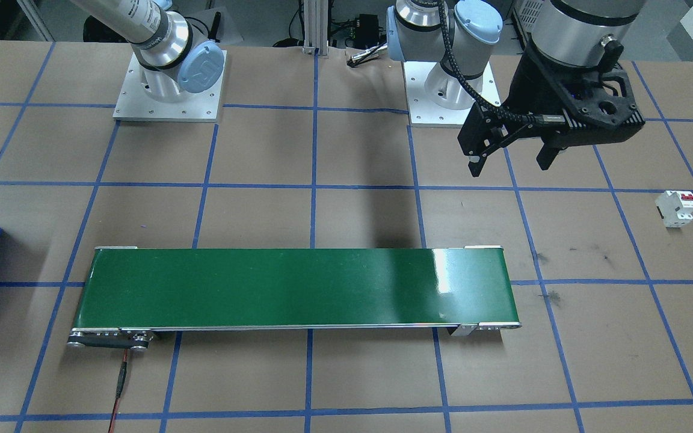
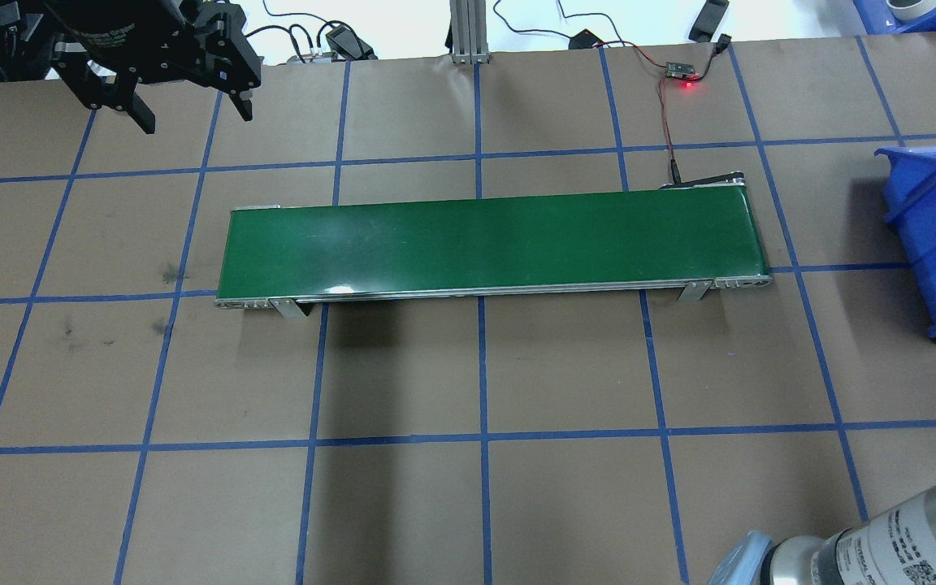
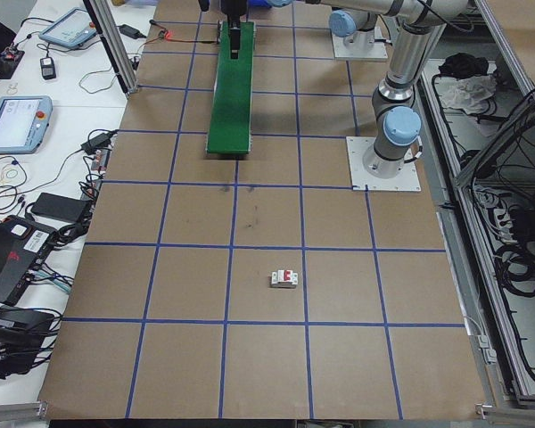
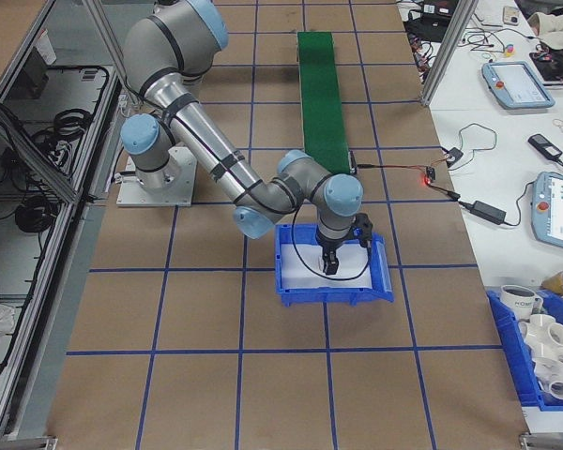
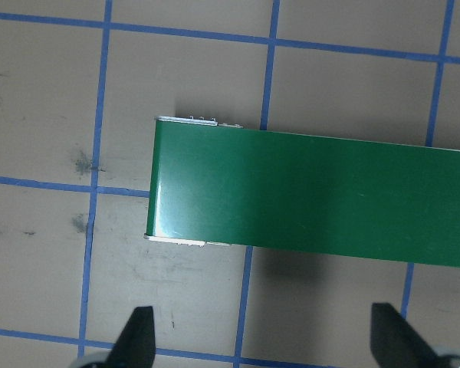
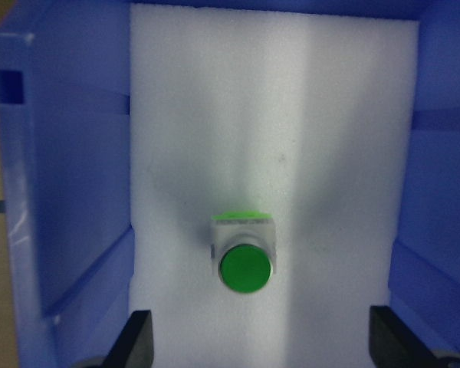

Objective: Move button from left to right

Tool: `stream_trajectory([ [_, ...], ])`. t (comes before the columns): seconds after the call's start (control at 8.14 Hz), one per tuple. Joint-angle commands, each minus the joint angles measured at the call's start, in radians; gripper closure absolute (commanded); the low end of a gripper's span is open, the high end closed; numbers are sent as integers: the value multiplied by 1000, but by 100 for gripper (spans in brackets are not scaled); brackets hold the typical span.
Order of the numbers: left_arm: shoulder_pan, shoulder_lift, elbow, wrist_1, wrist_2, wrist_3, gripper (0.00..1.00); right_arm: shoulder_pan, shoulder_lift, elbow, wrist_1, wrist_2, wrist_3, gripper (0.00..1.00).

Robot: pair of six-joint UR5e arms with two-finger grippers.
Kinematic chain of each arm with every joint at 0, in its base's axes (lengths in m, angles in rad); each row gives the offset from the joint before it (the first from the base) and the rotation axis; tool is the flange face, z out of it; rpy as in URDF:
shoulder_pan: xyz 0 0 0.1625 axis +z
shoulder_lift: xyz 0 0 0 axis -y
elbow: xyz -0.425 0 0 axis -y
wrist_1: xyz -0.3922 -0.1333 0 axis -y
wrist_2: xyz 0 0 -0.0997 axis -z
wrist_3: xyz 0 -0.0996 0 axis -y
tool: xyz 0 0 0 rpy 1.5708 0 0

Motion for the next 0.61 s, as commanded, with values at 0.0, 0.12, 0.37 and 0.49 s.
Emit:
stream_trajectory([
  [0.0, 0, 1, -2, 0, 2, -2, 0, 21, -174, -11, 179, -16, 14, 0],
  [0.12, 0, 1, 0, 0, 2, -3, 0, 77, -251, -11, 257, -18, 105, 0],
  [0.37, 0, 1, 0, 0, 0, -3, 0, 272, -363, -11, 394, -24, 395, 0],
  [0.49, 0, -1, -2, 0, 0, -3, 0, 367, -397, -11, 399, -18, 498, 0],
])
